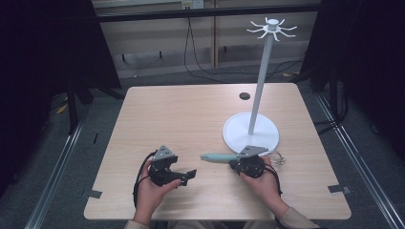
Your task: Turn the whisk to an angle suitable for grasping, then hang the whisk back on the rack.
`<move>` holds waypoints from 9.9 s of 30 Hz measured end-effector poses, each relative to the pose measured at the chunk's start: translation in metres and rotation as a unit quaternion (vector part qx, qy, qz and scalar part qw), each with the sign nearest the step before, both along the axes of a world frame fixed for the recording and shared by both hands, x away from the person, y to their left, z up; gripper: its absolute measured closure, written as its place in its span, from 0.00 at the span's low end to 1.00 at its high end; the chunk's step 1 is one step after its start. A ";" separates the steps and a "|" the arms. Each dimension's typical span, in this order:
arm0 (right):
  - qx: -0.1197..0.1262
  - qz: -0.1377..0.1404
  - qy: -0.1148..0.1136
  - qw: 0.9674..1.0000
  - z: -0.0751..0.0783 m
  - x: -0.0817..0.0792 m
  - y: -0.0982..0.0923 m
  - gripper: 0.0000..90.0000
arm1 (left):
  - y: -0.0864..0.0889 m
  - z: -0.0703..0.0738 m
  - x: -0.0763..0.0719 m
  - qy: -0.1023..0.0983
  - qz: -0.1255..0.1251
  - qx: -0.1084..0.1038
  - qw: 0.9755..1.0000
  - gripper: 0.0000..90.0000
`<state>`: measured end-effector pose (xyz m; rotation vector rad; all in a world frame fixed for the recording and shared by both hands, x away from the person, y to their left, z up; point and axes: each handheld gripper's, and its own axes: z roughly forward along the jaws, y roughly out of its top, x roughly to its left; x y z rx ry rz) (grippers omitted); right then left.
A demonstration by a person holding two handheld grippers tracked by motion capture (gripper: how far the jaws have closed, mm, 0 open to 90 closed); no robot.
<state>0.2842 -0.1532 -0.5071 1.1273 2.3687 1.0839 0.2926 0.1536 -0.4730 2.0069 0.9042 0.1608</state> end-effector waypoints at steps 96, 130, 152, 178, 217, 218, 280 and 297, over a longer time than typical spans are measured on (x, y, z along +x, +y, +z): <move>-0.154 0.129 0.061 0.978 0.050 0.053 0.032 0.64 | 0.002 0.000 0.002 0.007 0.000 -0.009 1.000 0.06; -0.024 0.102 0.006 0.995 0.100 0.054 0.008 0.78 | 0.003 0.001 0.003 0.004 0.003 -0.011 1.000 0.07; 0.111 0.043 -0.083 0.989 0.137 0.050 -0.022 0.78 | 0.001 0.001 0.003 0.003 0.001 -0.007 1.000 0.07; 0.162 0.007 -0.148 0.976 0.163 0.048 -0.033 0.78 | 0.000 0.000 0.003 0.002 -0.002 -0.010 1.000 0.07; 0.182 -0.046 -0.249 0.950 0.223 0.028 -0.061 0.78 | -0.004 0.000 0.002 0.003 -0.003 -0.008 1.000 0.07; 0.182 -0.046 -0.249 0.950 0.223 0.028 -0.061 0.78 | -0.004 0.000 0.002 0.003 -0.004 -0.007 1.000 0.07; 0.180 -0.100 -0.246 0.947 0.231 0.058 -0.063 0.78 | -0.010 0.002 0.009 -0.003 -0.016 -0.014 1.000 0.07; 0.178 -0.101 -0.233 0.951 0.233 0.065 -0.060 0.76 | -0.010 0.000 0.009 -0.001 -0.018 -0.012 1.000 0.07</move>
